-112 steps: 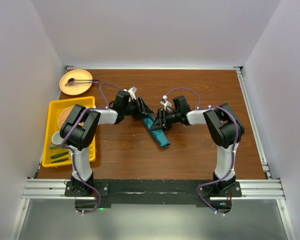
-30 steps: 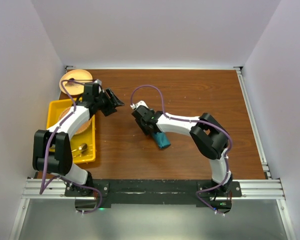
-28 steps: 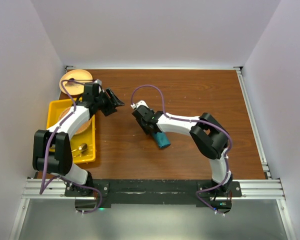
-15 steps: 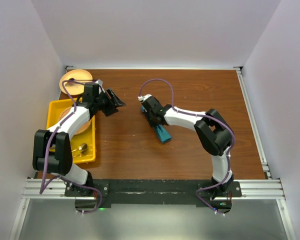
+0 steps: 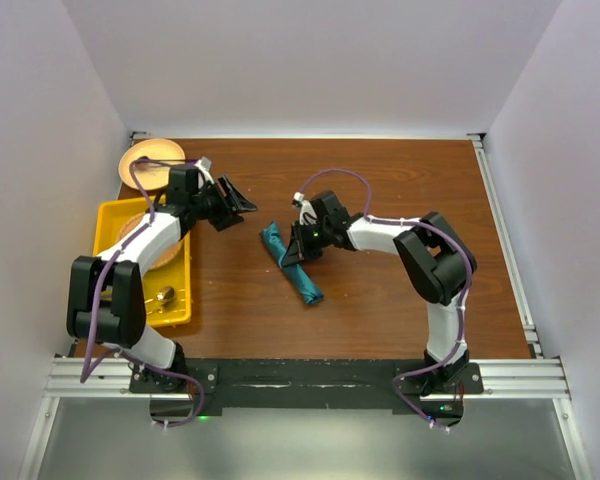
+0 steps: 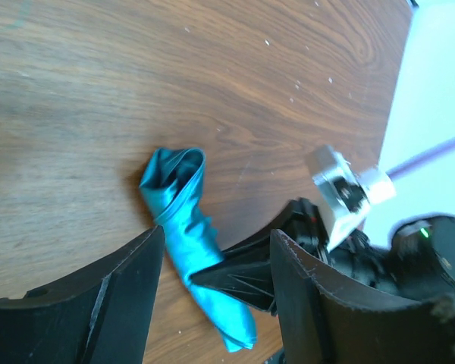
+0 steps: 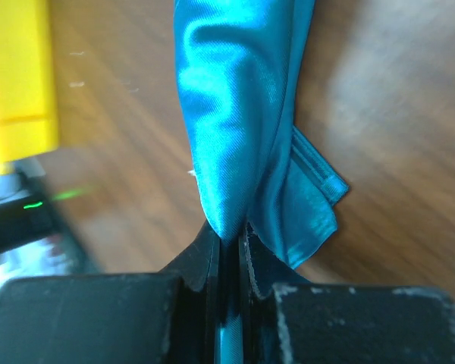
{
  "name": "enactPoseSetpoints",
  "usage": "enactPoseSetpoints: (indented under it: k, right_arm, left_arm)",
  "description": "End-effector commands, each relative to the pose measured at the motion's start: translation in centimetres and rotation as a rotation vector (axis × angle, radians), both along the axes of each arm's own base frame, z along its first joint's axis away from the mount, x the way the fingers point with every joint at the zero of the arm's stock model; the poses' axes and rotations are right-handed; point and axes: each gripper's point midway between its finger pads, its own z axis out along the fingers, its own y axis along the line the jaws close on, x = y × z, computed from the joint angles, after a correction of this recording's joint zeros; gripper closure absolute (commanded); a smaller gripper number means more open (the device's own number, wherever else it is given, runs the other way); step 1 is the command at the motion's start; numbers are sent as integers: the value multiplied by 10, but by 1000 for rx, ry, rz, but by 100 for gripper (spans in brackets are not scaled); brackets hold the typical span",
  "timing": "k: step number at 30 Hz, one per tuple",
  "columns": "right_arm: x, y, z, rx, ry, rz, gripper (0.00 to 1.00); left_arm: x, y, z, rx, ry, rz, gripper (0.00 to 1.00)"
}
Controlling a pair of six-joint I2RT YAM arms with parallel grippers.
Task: Fold the napkin, place the utensils inside, and roll it up
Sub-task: Roll the napkin with the utensil
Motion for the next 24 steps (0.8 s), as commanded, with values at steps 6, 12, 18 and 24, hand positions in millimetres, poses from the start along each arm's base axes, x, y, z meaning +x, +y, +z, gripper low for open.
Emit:
enactPoseSetpoints:
  k: [6,12,18,24]
  right_arm:
    - [18,-26,2,310,212,-96,100]
    - [18,-51,-21,311,249,-111,100]
    - [19,-72,-39,291,264,-105,95]
    - [26,-85,-44,244,248,-90,81]
  left_arm:
    - [-4,-66,7,-118,-72,-211,37]
    - [-5,-118,-3,-210,-55,-292,37]
    - [12,-139,-14,-239,-45,-294,37]
    - [24,-149,-19,-263,-49,-287,38]
